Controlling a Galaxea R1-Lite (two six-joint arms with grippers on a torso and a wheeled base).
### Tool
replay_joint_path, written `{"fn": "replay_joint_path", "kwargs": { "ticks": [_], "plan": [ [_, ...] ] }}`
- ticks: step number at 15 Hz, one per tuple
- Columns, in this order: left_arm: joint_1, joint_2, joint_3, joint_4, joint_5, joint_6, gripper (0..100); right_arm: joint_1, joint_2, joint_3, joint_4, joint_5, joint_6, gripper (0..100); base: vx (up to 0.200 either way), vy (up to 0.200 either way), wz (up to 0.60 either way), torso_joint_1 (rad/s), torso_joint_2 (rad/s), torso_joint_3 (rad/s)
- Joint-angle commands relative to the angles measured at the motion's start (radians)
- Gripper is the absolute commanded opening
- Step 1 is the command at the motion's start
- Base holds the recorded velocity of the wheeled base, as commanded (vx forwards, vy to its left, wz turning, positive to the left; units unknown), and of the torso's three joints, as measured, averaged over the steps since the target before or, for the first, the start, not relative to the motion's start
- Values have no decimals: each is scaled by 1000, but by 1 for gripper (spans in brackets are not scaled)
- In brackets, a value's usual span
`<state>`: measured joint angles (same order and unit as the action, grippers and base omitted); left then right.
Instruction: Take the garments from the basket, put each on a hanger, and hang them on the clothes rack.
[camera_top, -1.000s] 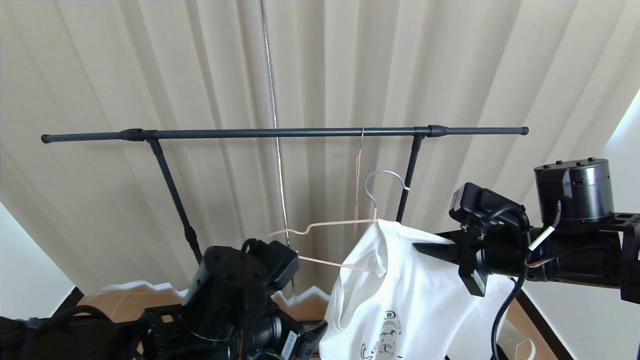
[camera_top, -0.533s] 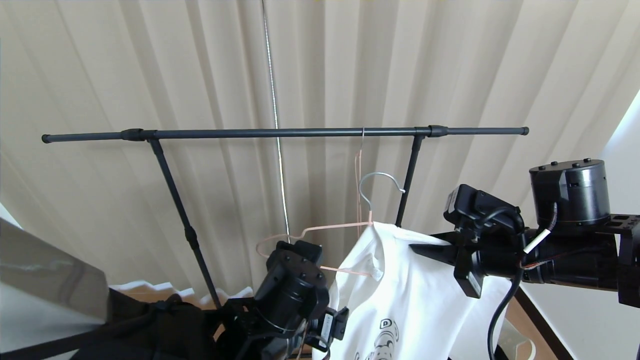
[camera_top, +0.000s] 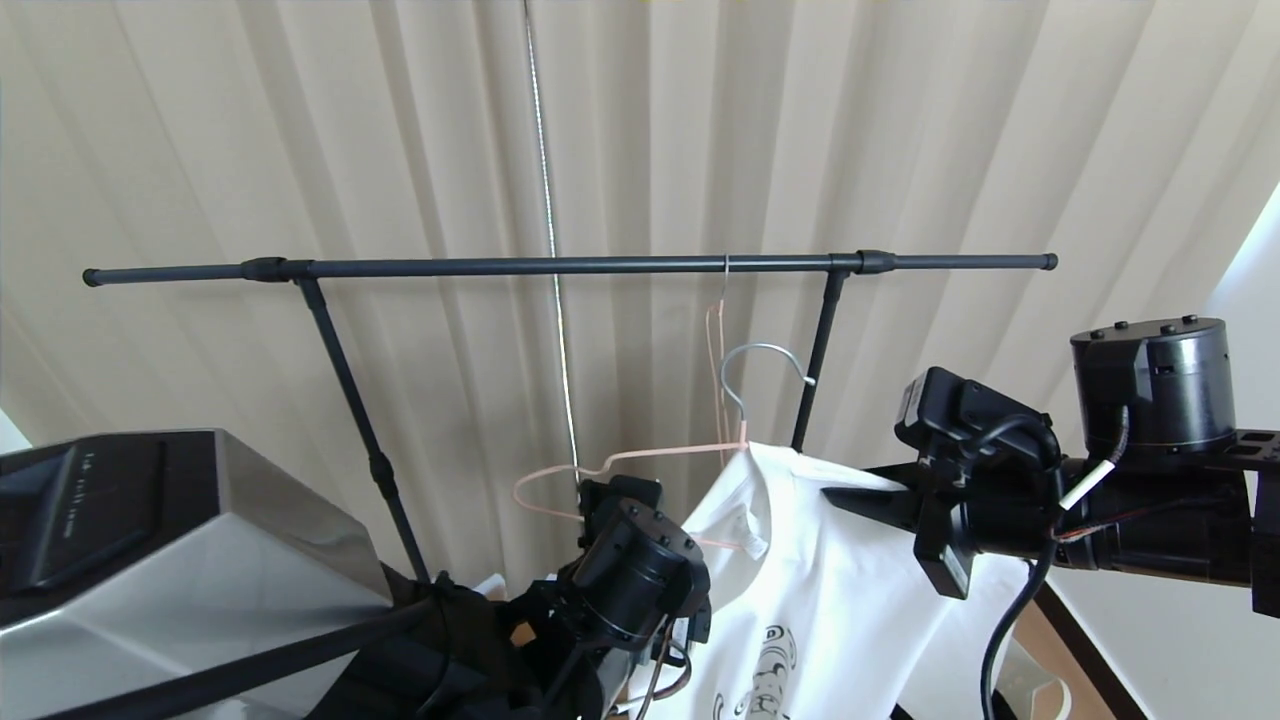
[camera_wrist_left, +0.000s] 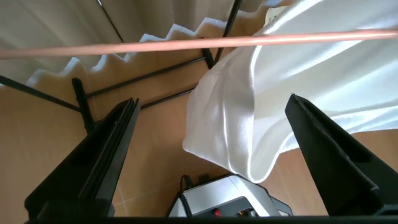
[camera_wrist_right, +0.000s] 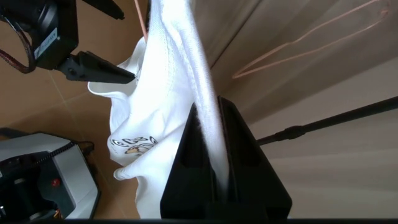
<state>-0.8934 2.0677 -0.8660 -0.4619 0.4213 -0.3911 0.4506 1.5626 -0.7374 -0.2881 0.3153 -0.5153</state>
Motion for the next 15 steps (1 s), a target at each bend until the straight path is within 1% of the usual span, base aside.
{"fn": "replay_joint_path", "kwargs": {
  "ticks": [1,3,4,10,11,15],
  "plan": [
    [10,26,1,0,2,0,100,0,-2,-2,0,1,0,0,0,0,0,0,0,0],
    [14,43,7,-3,7,-6,100,-1,-1,-2,0,1,0,0,0,0,0,0,0,0],
    [14,62,8,-3,8,-32,100,-1,-1,-2,0,1,0,0,0,0,0,0,0,0],
    [14,65,45,-6,17,-46,100,-6,-13,-2,0,1,1,0,0,0,0,0,0,0],
    [11,66,47,-6,42,-54,0,-6,-16,-2,0,1,1,0,0,0,0,0,0,0],
    [11,26,59,-6,47,-52,0,-23,-12,-3,0,2,1,0,0,0,0,0,0,0]
  ]
}}
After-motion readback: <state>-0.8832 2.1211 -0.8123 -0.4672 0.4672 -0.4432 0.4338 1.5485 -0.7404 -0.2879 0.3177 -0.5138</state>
